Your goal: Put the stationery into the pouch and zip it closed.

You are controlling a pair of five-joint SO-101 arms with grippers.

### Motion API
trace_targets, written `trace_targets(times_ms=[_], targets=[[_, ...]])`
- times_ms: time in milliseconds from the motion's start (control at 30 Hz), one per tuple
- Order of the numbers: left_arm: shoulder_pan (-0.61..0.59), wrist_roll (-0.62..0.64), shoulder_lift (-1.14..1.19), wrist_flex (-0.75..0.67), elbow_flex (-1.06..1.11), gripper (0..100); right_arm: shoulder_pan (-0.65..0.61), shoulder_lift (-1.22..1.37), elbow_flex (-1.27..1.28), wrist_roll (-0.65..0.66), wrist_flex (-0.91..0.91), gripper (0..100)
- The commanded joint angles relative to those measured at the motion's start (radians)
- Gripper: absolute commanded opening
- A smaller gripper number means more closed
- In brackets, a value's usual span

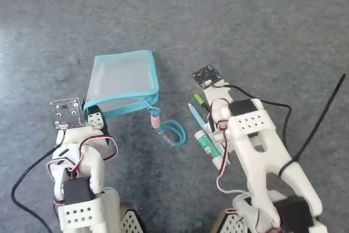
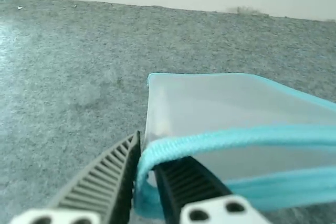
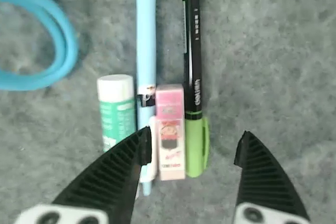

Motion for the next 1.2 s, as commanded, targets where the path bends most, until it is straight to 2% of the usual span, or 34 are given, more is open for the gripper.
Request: trace_targets(times_ms=[0,167,567,633,800,1000,1167], targets=[[-0.005,0.012,-0.005,-0.014,-0.004,1,0.068,0.031,-0.054,0.061,-0.030,25.2],[0.000,0.011,-0.008,-0.018,0.008,1,0.151,0.079,-0.063,0.072,-0.036,25.2],[0.000,0.011,-0.008,-0.018,0.010,1,0.090,0.234,-0.063,0.072,-0.064,25.1],[0.000,0.011,-0.009,-0.017,0.010,1,0.091,0.269,-0.068,0.072,-0.076,21.4],[0.000,0.011,-0.009,-0.017,0.010,1,0.093,0.294,-0.071,0.071,-0.076,0.6],[0.000,0.011,-0.008,-0.018,0.010,1,0.119,0.260,-0.071,0.071,-0.062,0.8],[0.008,0.017,-0.006,-0.018,0.013,1,0.165,0.042,-0.071,0.072,0.051,0.8]])
